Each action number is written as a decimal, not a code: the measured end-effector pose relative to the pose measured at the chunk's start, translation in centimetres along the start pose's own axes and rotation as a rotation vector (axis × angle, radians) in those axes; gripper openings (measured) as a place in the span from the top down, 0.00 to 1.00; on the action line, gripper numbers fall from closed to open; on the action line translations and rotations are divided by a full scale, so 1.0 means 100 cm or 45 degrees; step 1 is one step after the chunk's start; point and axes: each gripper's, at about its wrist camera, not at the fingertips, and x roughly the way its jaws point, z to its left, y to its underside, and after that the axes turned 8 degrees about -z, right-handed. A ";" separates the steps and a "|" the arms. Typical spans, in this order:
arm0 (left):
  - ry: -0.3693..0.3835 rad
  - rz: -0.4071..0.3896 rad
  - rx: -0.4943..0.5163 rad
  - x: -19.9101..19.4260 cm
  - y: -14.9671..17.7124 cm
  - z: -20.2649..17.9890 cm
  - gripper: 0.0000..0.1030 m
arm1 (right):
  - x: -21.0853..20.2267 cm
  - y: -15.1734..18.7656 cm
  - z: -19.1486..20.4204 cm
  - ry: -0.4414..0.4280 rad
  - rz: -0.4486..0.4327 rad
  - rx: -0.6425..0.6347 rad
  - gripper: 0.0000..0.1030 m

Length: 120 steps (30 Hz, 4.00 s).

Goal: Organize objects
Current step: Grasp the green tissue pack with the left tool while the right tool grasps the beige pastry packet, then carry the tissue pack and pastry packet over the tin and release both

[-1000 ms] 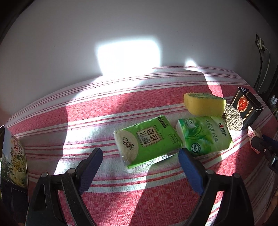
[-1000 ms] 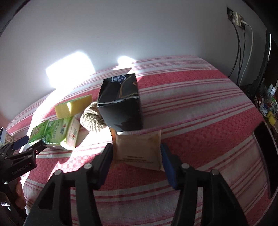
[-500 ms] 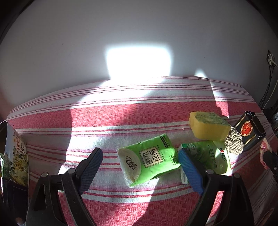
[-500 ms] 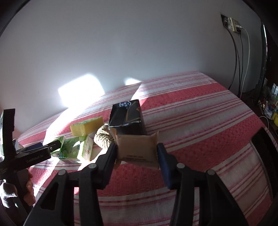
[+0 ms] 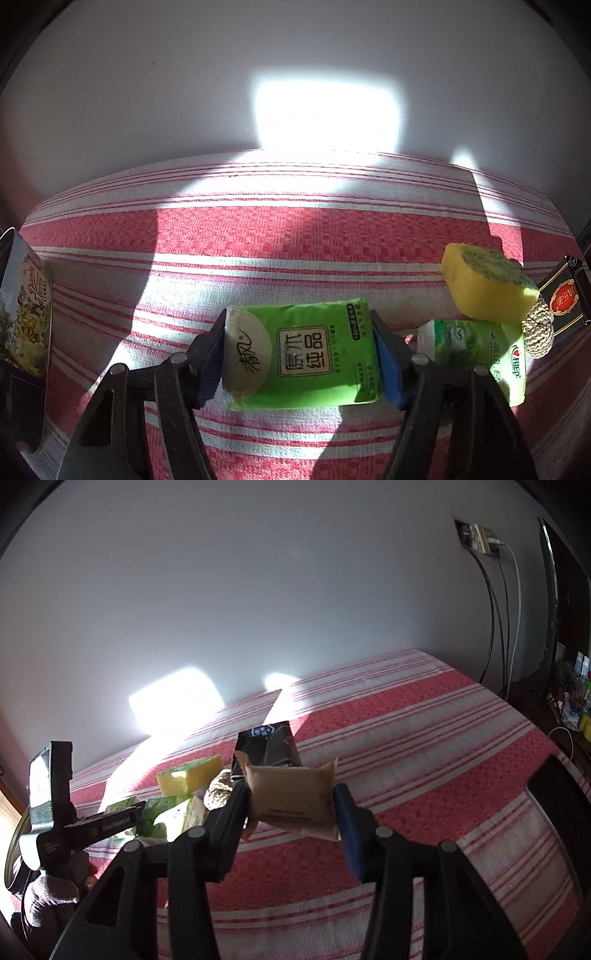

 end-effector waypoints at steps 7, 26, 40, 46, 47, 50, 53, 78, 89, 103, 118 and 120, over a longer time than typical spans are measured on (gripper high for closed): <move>0.045 -0.075 -0.021 -0.019 0.000 0.009 0.32 | -0.015 -0.004 0.003 -0.015 -0.122 -0.041 0.54; -0.029 -0.356 0.083 -0.119 0.022 0.057 0.32 | -0.038 0.009 0.048 -0.005 -0.185 -0.162 0.54; -0.087 -0.407 0.011 -0.155 0.032 0.118 0.32 | -0.064 0.017 0.126 -0.133 -0.212 -0.237 0.54; -0.120 -0.424 -0.027 -0.163 0.035 0.145 0.32 | -0.068 0.020 0.161 -0.204 -0.221 -0.274 0.53; -0.128 -0.426 -0.033 -0.165 0.036 0.151 0.32 | -0.068 0.020 0.168 -0.218 -0.224 -0.279 0.54; -0.150 -0.430 -0.058 -0.170 0.036 0.167 0.32 | -0.069 0.022 0.187 -0.259 -0.231 -0.295 0.54; -0.174 -0.439 -0.085 -0.173 0.035 0.185 0.32 | -0.069 0.024 0.208 -0.301 -0.231 -0.314 0.54; -0.440 -0.432 -0.316 -0.182 0.041 0.330 0.32 | -0.041 0.065 0.370 -0.571 -0.145 -0.429 0.54; -0.513 -0.370 -0.373 -0.166 0.045 0.368 0.32 | -0.015 0.079 0.411 -0.584 -0.063 -0.464 0.53; -0.572 -0.284 -0.403 -0.147 0.052 0.393 0.32 | 0.009 0.105 0.451 -0.629 0.049 -0.507 0.53; -0.443 -0.315 -0.554 -0.155 0.052 0.402 0.15 | -0.025 0.089 0.425 -0.758 -0.114 -0.370 0.00; -0.427 -0.323 -0.576 -0.158 0.052 0.399 0.12 | -0.034 0.085 0.416 -0.736 -0.167 -0.357 0.00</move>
